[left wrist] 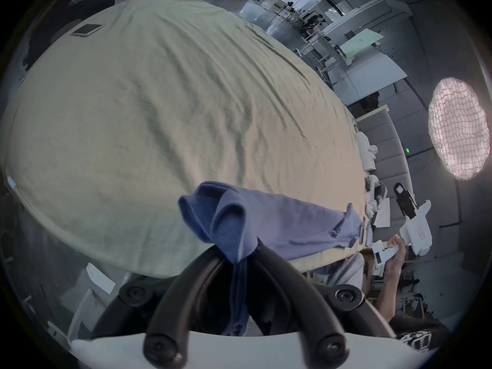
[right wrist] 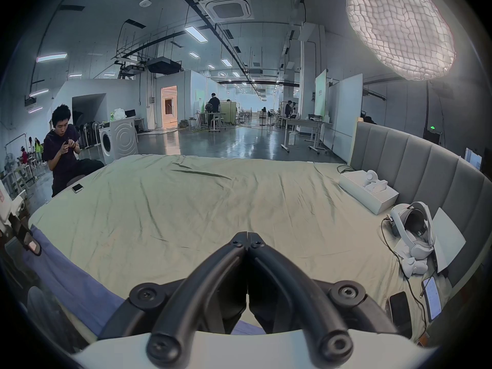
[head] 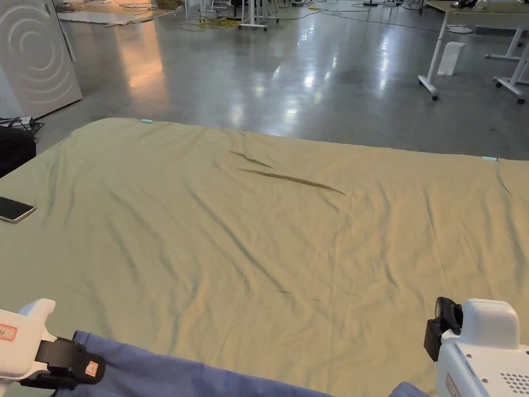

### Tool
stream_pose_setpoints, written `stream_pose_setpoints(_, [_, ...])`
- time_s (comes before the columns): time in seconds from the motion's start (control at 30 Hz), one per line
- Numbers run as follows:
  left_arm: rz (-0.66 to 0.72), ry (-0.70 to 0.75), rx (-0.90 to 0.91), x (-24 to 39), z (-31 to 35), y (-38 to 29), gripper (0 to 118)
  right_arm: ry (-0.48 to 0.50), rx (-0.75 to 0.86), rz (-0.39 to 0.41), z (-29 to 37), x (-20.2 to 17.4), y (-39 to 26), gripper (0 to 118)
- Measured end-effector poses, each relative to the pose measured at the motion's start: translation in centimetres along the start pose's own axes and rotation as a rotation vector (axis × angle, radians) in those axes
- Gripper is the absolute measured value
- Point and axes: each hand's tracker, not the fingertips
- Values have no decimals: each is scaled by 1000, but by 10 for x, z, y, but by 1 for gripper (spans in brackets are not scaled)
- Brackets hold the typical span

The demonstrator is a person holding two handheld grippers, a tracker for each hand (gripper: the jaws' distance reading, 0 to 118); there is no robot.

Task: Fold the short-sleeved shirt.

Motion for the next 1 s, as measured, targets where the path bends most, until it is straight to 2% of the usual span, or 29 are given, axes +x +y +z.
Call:
stream_pose_setpoints(0.2, [9,-233,-46,55,-19,-16,6,12,4,-4,3,3,-1,0])
stream_pose_setpoints(0.43, [2,-298,-140,118,-78,-24,6,0,-5,-22,5,14,-7,0])
stream_pose_setpoints(0.67, [21,-206,-224,155,-178,-25,6,-36,-27,-43,9,35,-15,0])
stream_pose_setpoints(0.77, [5,-94,-281,163,-215,-32,6,-57,-41,-56,10,46,-19,0])
stream_pose_setpoints(0.93, [0,13,-309,170,-247,-46,7,-87,-57,-72,13,58,-24,0])
stream_pose_setpoints(1.0, [5,8,-299,170,-247,-47,7,-93,-62,-76,15,60,-25,0])
